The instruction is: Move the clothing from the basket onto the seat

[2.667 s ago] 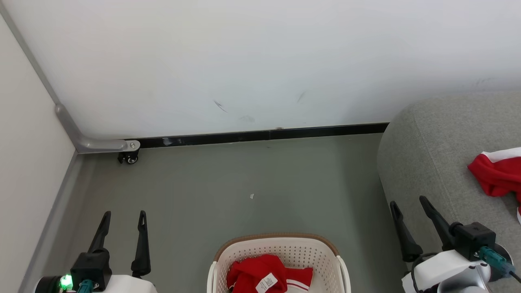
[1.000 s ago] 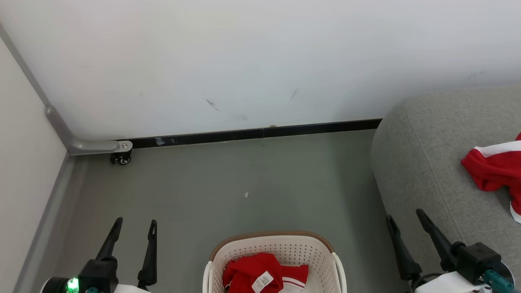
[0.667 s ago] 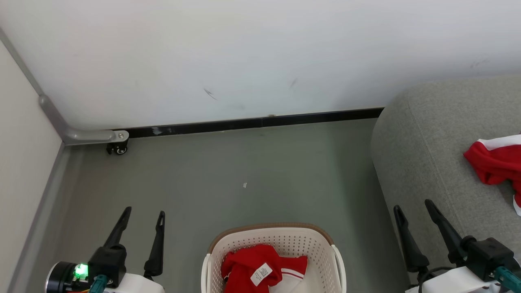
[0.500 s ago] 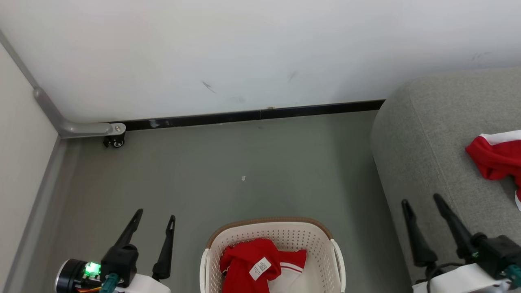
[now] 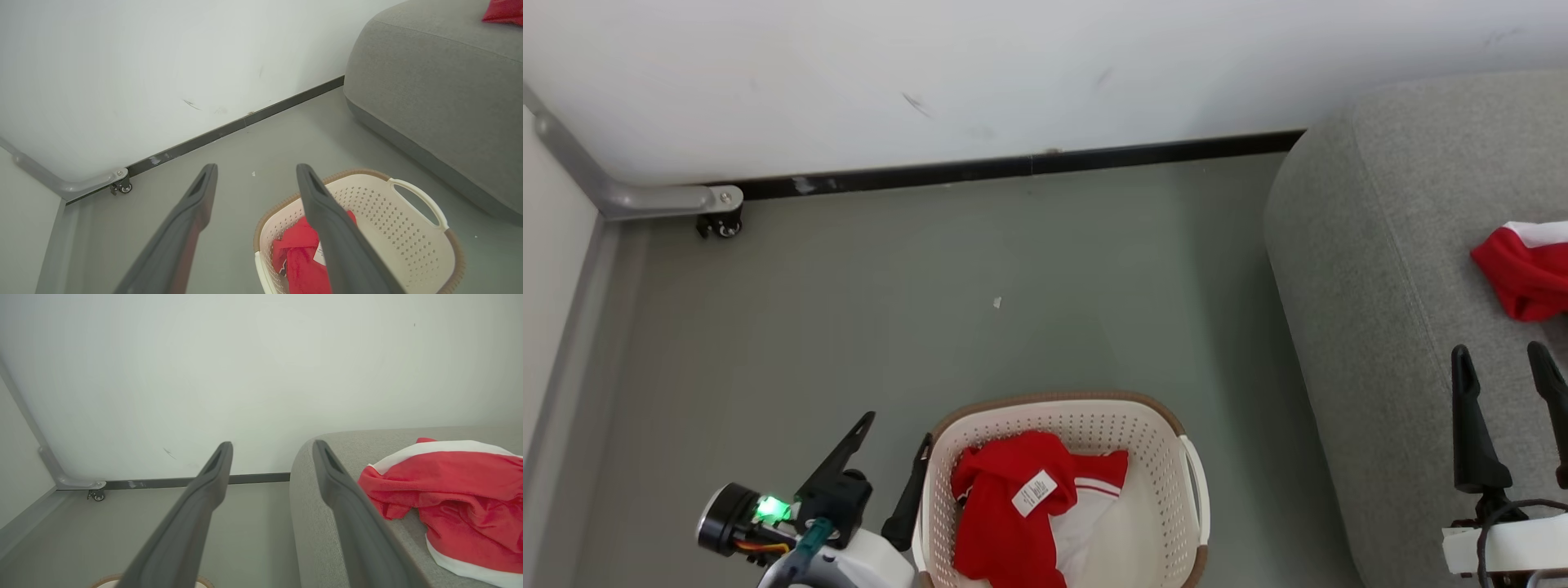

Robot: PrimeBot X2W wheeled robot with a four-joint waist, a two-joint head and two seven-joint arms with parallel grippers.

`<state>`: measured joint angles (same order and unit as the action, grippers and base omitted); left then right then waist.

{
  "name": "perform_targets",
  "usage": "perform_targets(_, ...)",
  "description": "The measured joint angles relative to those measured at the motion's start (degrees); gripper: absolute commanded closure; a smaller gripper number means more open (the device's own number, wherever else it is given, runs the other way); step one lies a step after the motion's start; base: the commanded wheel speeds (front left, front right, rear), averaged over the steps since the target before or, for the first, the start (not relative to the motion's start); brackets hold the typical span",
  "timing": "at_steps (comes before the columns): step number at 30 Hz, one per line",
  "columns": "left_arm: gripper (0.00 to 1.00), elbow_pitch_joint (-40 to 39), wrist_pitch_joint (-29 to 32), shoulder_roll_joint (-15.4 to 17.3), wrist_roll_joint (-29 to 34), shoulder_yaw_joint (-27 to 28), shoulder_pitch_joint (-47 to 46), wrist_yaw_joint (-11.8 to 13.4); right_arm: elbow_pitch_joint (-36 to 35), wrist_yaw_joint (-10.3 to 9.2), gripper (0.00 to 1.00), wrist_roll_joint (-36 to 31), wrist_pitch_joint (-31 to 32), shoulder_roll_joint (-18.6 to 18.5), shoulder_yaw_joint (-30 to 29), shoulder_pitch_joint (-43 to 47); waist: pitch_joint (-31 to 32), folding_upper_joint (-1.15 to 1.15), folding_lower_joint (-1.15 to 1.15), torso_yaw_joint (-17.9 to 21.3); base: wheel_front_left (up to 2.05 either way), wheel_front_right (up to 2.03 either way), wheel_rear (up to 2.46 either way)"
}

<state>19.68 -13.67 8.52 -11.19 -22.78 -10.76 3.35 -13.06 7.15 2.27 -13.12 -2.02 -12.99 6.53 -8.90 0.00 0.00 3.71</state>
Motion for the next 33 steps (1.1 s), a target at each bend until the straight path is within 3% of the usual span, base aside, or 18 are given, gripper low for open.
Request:
perform_targets(12,0.0,8.8,1.9,-1.4,7.4,-7.8,-8.7,-3.1,-4.0,0.0,0.0,2.0,-0.1,0.1,-0.8,-1.1,-8.0,0.0,0.0,1.2,0.0,0.0,0.0)
perform_targets(33,0.0,20.6,2.5,-2.5,14.8,-12.5,-21.6,-3.6,-9.0,0.0,0.0,3.8,-1.0,0.1,-0.3,-13.0,-23.4,0.0,0.0,4.1,0.0,0.0,0.0)
